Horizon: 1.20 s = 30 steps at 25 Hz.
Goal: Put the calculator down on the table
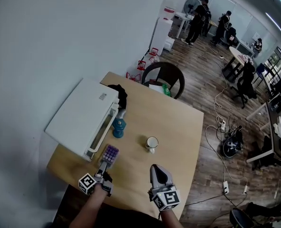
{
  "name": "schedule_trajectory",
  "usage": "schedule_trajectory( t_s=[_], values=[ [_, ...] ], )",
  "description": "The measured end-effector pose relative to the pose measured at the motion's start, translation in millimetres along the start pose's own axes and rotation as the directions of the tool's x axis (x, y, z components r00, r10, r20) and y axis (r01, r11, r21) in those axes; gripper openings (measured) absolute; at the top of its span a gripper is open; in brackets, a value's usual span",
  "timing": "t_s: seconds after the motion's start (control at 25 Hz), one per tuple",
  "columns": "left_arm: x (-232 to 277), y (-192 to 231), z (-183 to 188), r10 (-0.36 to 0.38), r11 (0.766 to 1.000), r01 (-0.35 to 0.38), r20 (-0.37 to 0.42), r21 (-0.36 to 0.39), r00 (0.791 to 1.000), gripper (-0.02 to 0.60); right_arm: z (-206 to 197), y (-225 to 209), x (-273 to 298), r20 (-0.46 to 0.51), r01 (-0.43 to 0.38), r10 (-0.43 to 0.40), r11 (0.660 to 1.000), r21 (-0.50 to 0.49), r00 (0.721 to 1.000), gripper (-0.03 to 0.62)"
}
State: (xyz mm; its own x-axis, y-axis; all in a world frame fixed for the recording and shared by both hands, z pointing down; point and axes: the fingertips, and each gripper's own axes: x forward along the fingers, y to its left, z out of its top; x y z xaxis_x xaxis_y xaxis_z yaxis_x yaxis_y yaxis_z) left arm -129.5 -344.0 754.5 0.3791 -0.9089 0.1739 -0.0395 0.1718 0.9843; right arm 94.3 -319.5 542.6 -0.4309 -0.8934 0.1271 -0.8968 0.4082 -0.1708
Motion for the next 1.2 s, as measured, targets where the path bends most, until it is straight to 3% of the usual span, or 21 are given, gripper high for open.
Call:
schedule_trajectory(
  t_s=[0.16,0.32,0.44,0.52,0.6,0.64,0.68,0.72,0.8,0.88,0.92,0.96,1.0,1.04,1.2],
  values=[
    [-12,-84,2,-0.22,0.971,0.226,0.074,-0.079,0.973,0.285,4,0,-3,0.018,0.0,0.0,1.0,0.004,1.0,0.006],
    [-28,-145,-1,-0.323,0.942,0.331,0.104,-0.064,0.941,0.293,6,-1,-7,0.028,0.005,-0.005,1.0,0.01,1.0,0.006],
    [-49,-201,-3,-0.471,0.882,0.47,0.104,0.035,0.876,0.291,10,2,-10,0.036,-0.001,0.001,1.0,0.001,0.999,0.006],
    [-62,-231,-6,-0.547,0.833,0.535,0.064,0.145,0.835,0.283,10,2,-11,0.037,0.0,0.0,1.0,0.001,0.999,0.006],
    [-69,-253,-15,-0.582,0.775,0.561,-0.016,0.292,0.813,0.252,8,1,-13,0.038,0.002,-0.002,1.0,0.006,0.999,0.006],
    [-71,-263,-21,-0.586,0.731,0.562,-0.066,0.387,0.808,0.252,8,1,-13,0.039,0.001,-0.001,1.0,0.007,0.999,0.006],
    [-74,-272,-28,-0.577,0.673,0.553,-0.118,0.492,0.808,0.252,8,1,-13,0.039,-0.001,0.0,1.0,0.007,0.999,0.006],
    [-76,-280,-35,-0.554,0.599,0.53,-0.167,0.6,0.816,0.253,8,1,-14,0.037,-0.002,0.002,1.0,0.008,0.999,0.006],
    [-79,-289,-47,-0.471,0.414,0.45,-0.236,0.791,0.85,0.252,9,-1,-16,0.037,-0.002,0.001,1.0,0.009,0.999,0.006],
    [-80,-293,-56,-0.385,0.211,0.358,-0.259,0.909,0.886,0.242,9,-2,-17,0.04,0.003,-0.003,1.0,0.005,0.999,0.006],
    [-80,-294,-58,-0.35,0.126,0.319,-0.258,0.939,0.9,0.24,10,-3,-18,0.044,0.005,-0.005,1.0,0.001,0.999,0.006],
    [-79,-294,-60,-0.32,0.064,0.287,-0.253,0.956,0.913,0.239,12,-3,-18,0.052,0.006,-0.006,1.0,-0.005,0.999,0.006],
    [-78,-294,-61,-0.293,0.026,0.264,-0.245,0.964,0.924,0.235,14,-4,-17,0.059,0.007,-0.006,1.0,-0.011,0.998,0.006],
    [-76,-293,-62,-0.267,0.008,0.249,-0.238,0.969,0.934,0.23,15,-5,-17,0.063,0.008,-0.007,1.0,-0.015,0.998,0.006],
    [-76,-293,-66,-0.215,-0.007,0.231,-0.227,0.973,0.95,0.188,19,-8,-19,0.076,0.014,-0.013,1.0,-0.012,0.997,0.006]
  ],
)
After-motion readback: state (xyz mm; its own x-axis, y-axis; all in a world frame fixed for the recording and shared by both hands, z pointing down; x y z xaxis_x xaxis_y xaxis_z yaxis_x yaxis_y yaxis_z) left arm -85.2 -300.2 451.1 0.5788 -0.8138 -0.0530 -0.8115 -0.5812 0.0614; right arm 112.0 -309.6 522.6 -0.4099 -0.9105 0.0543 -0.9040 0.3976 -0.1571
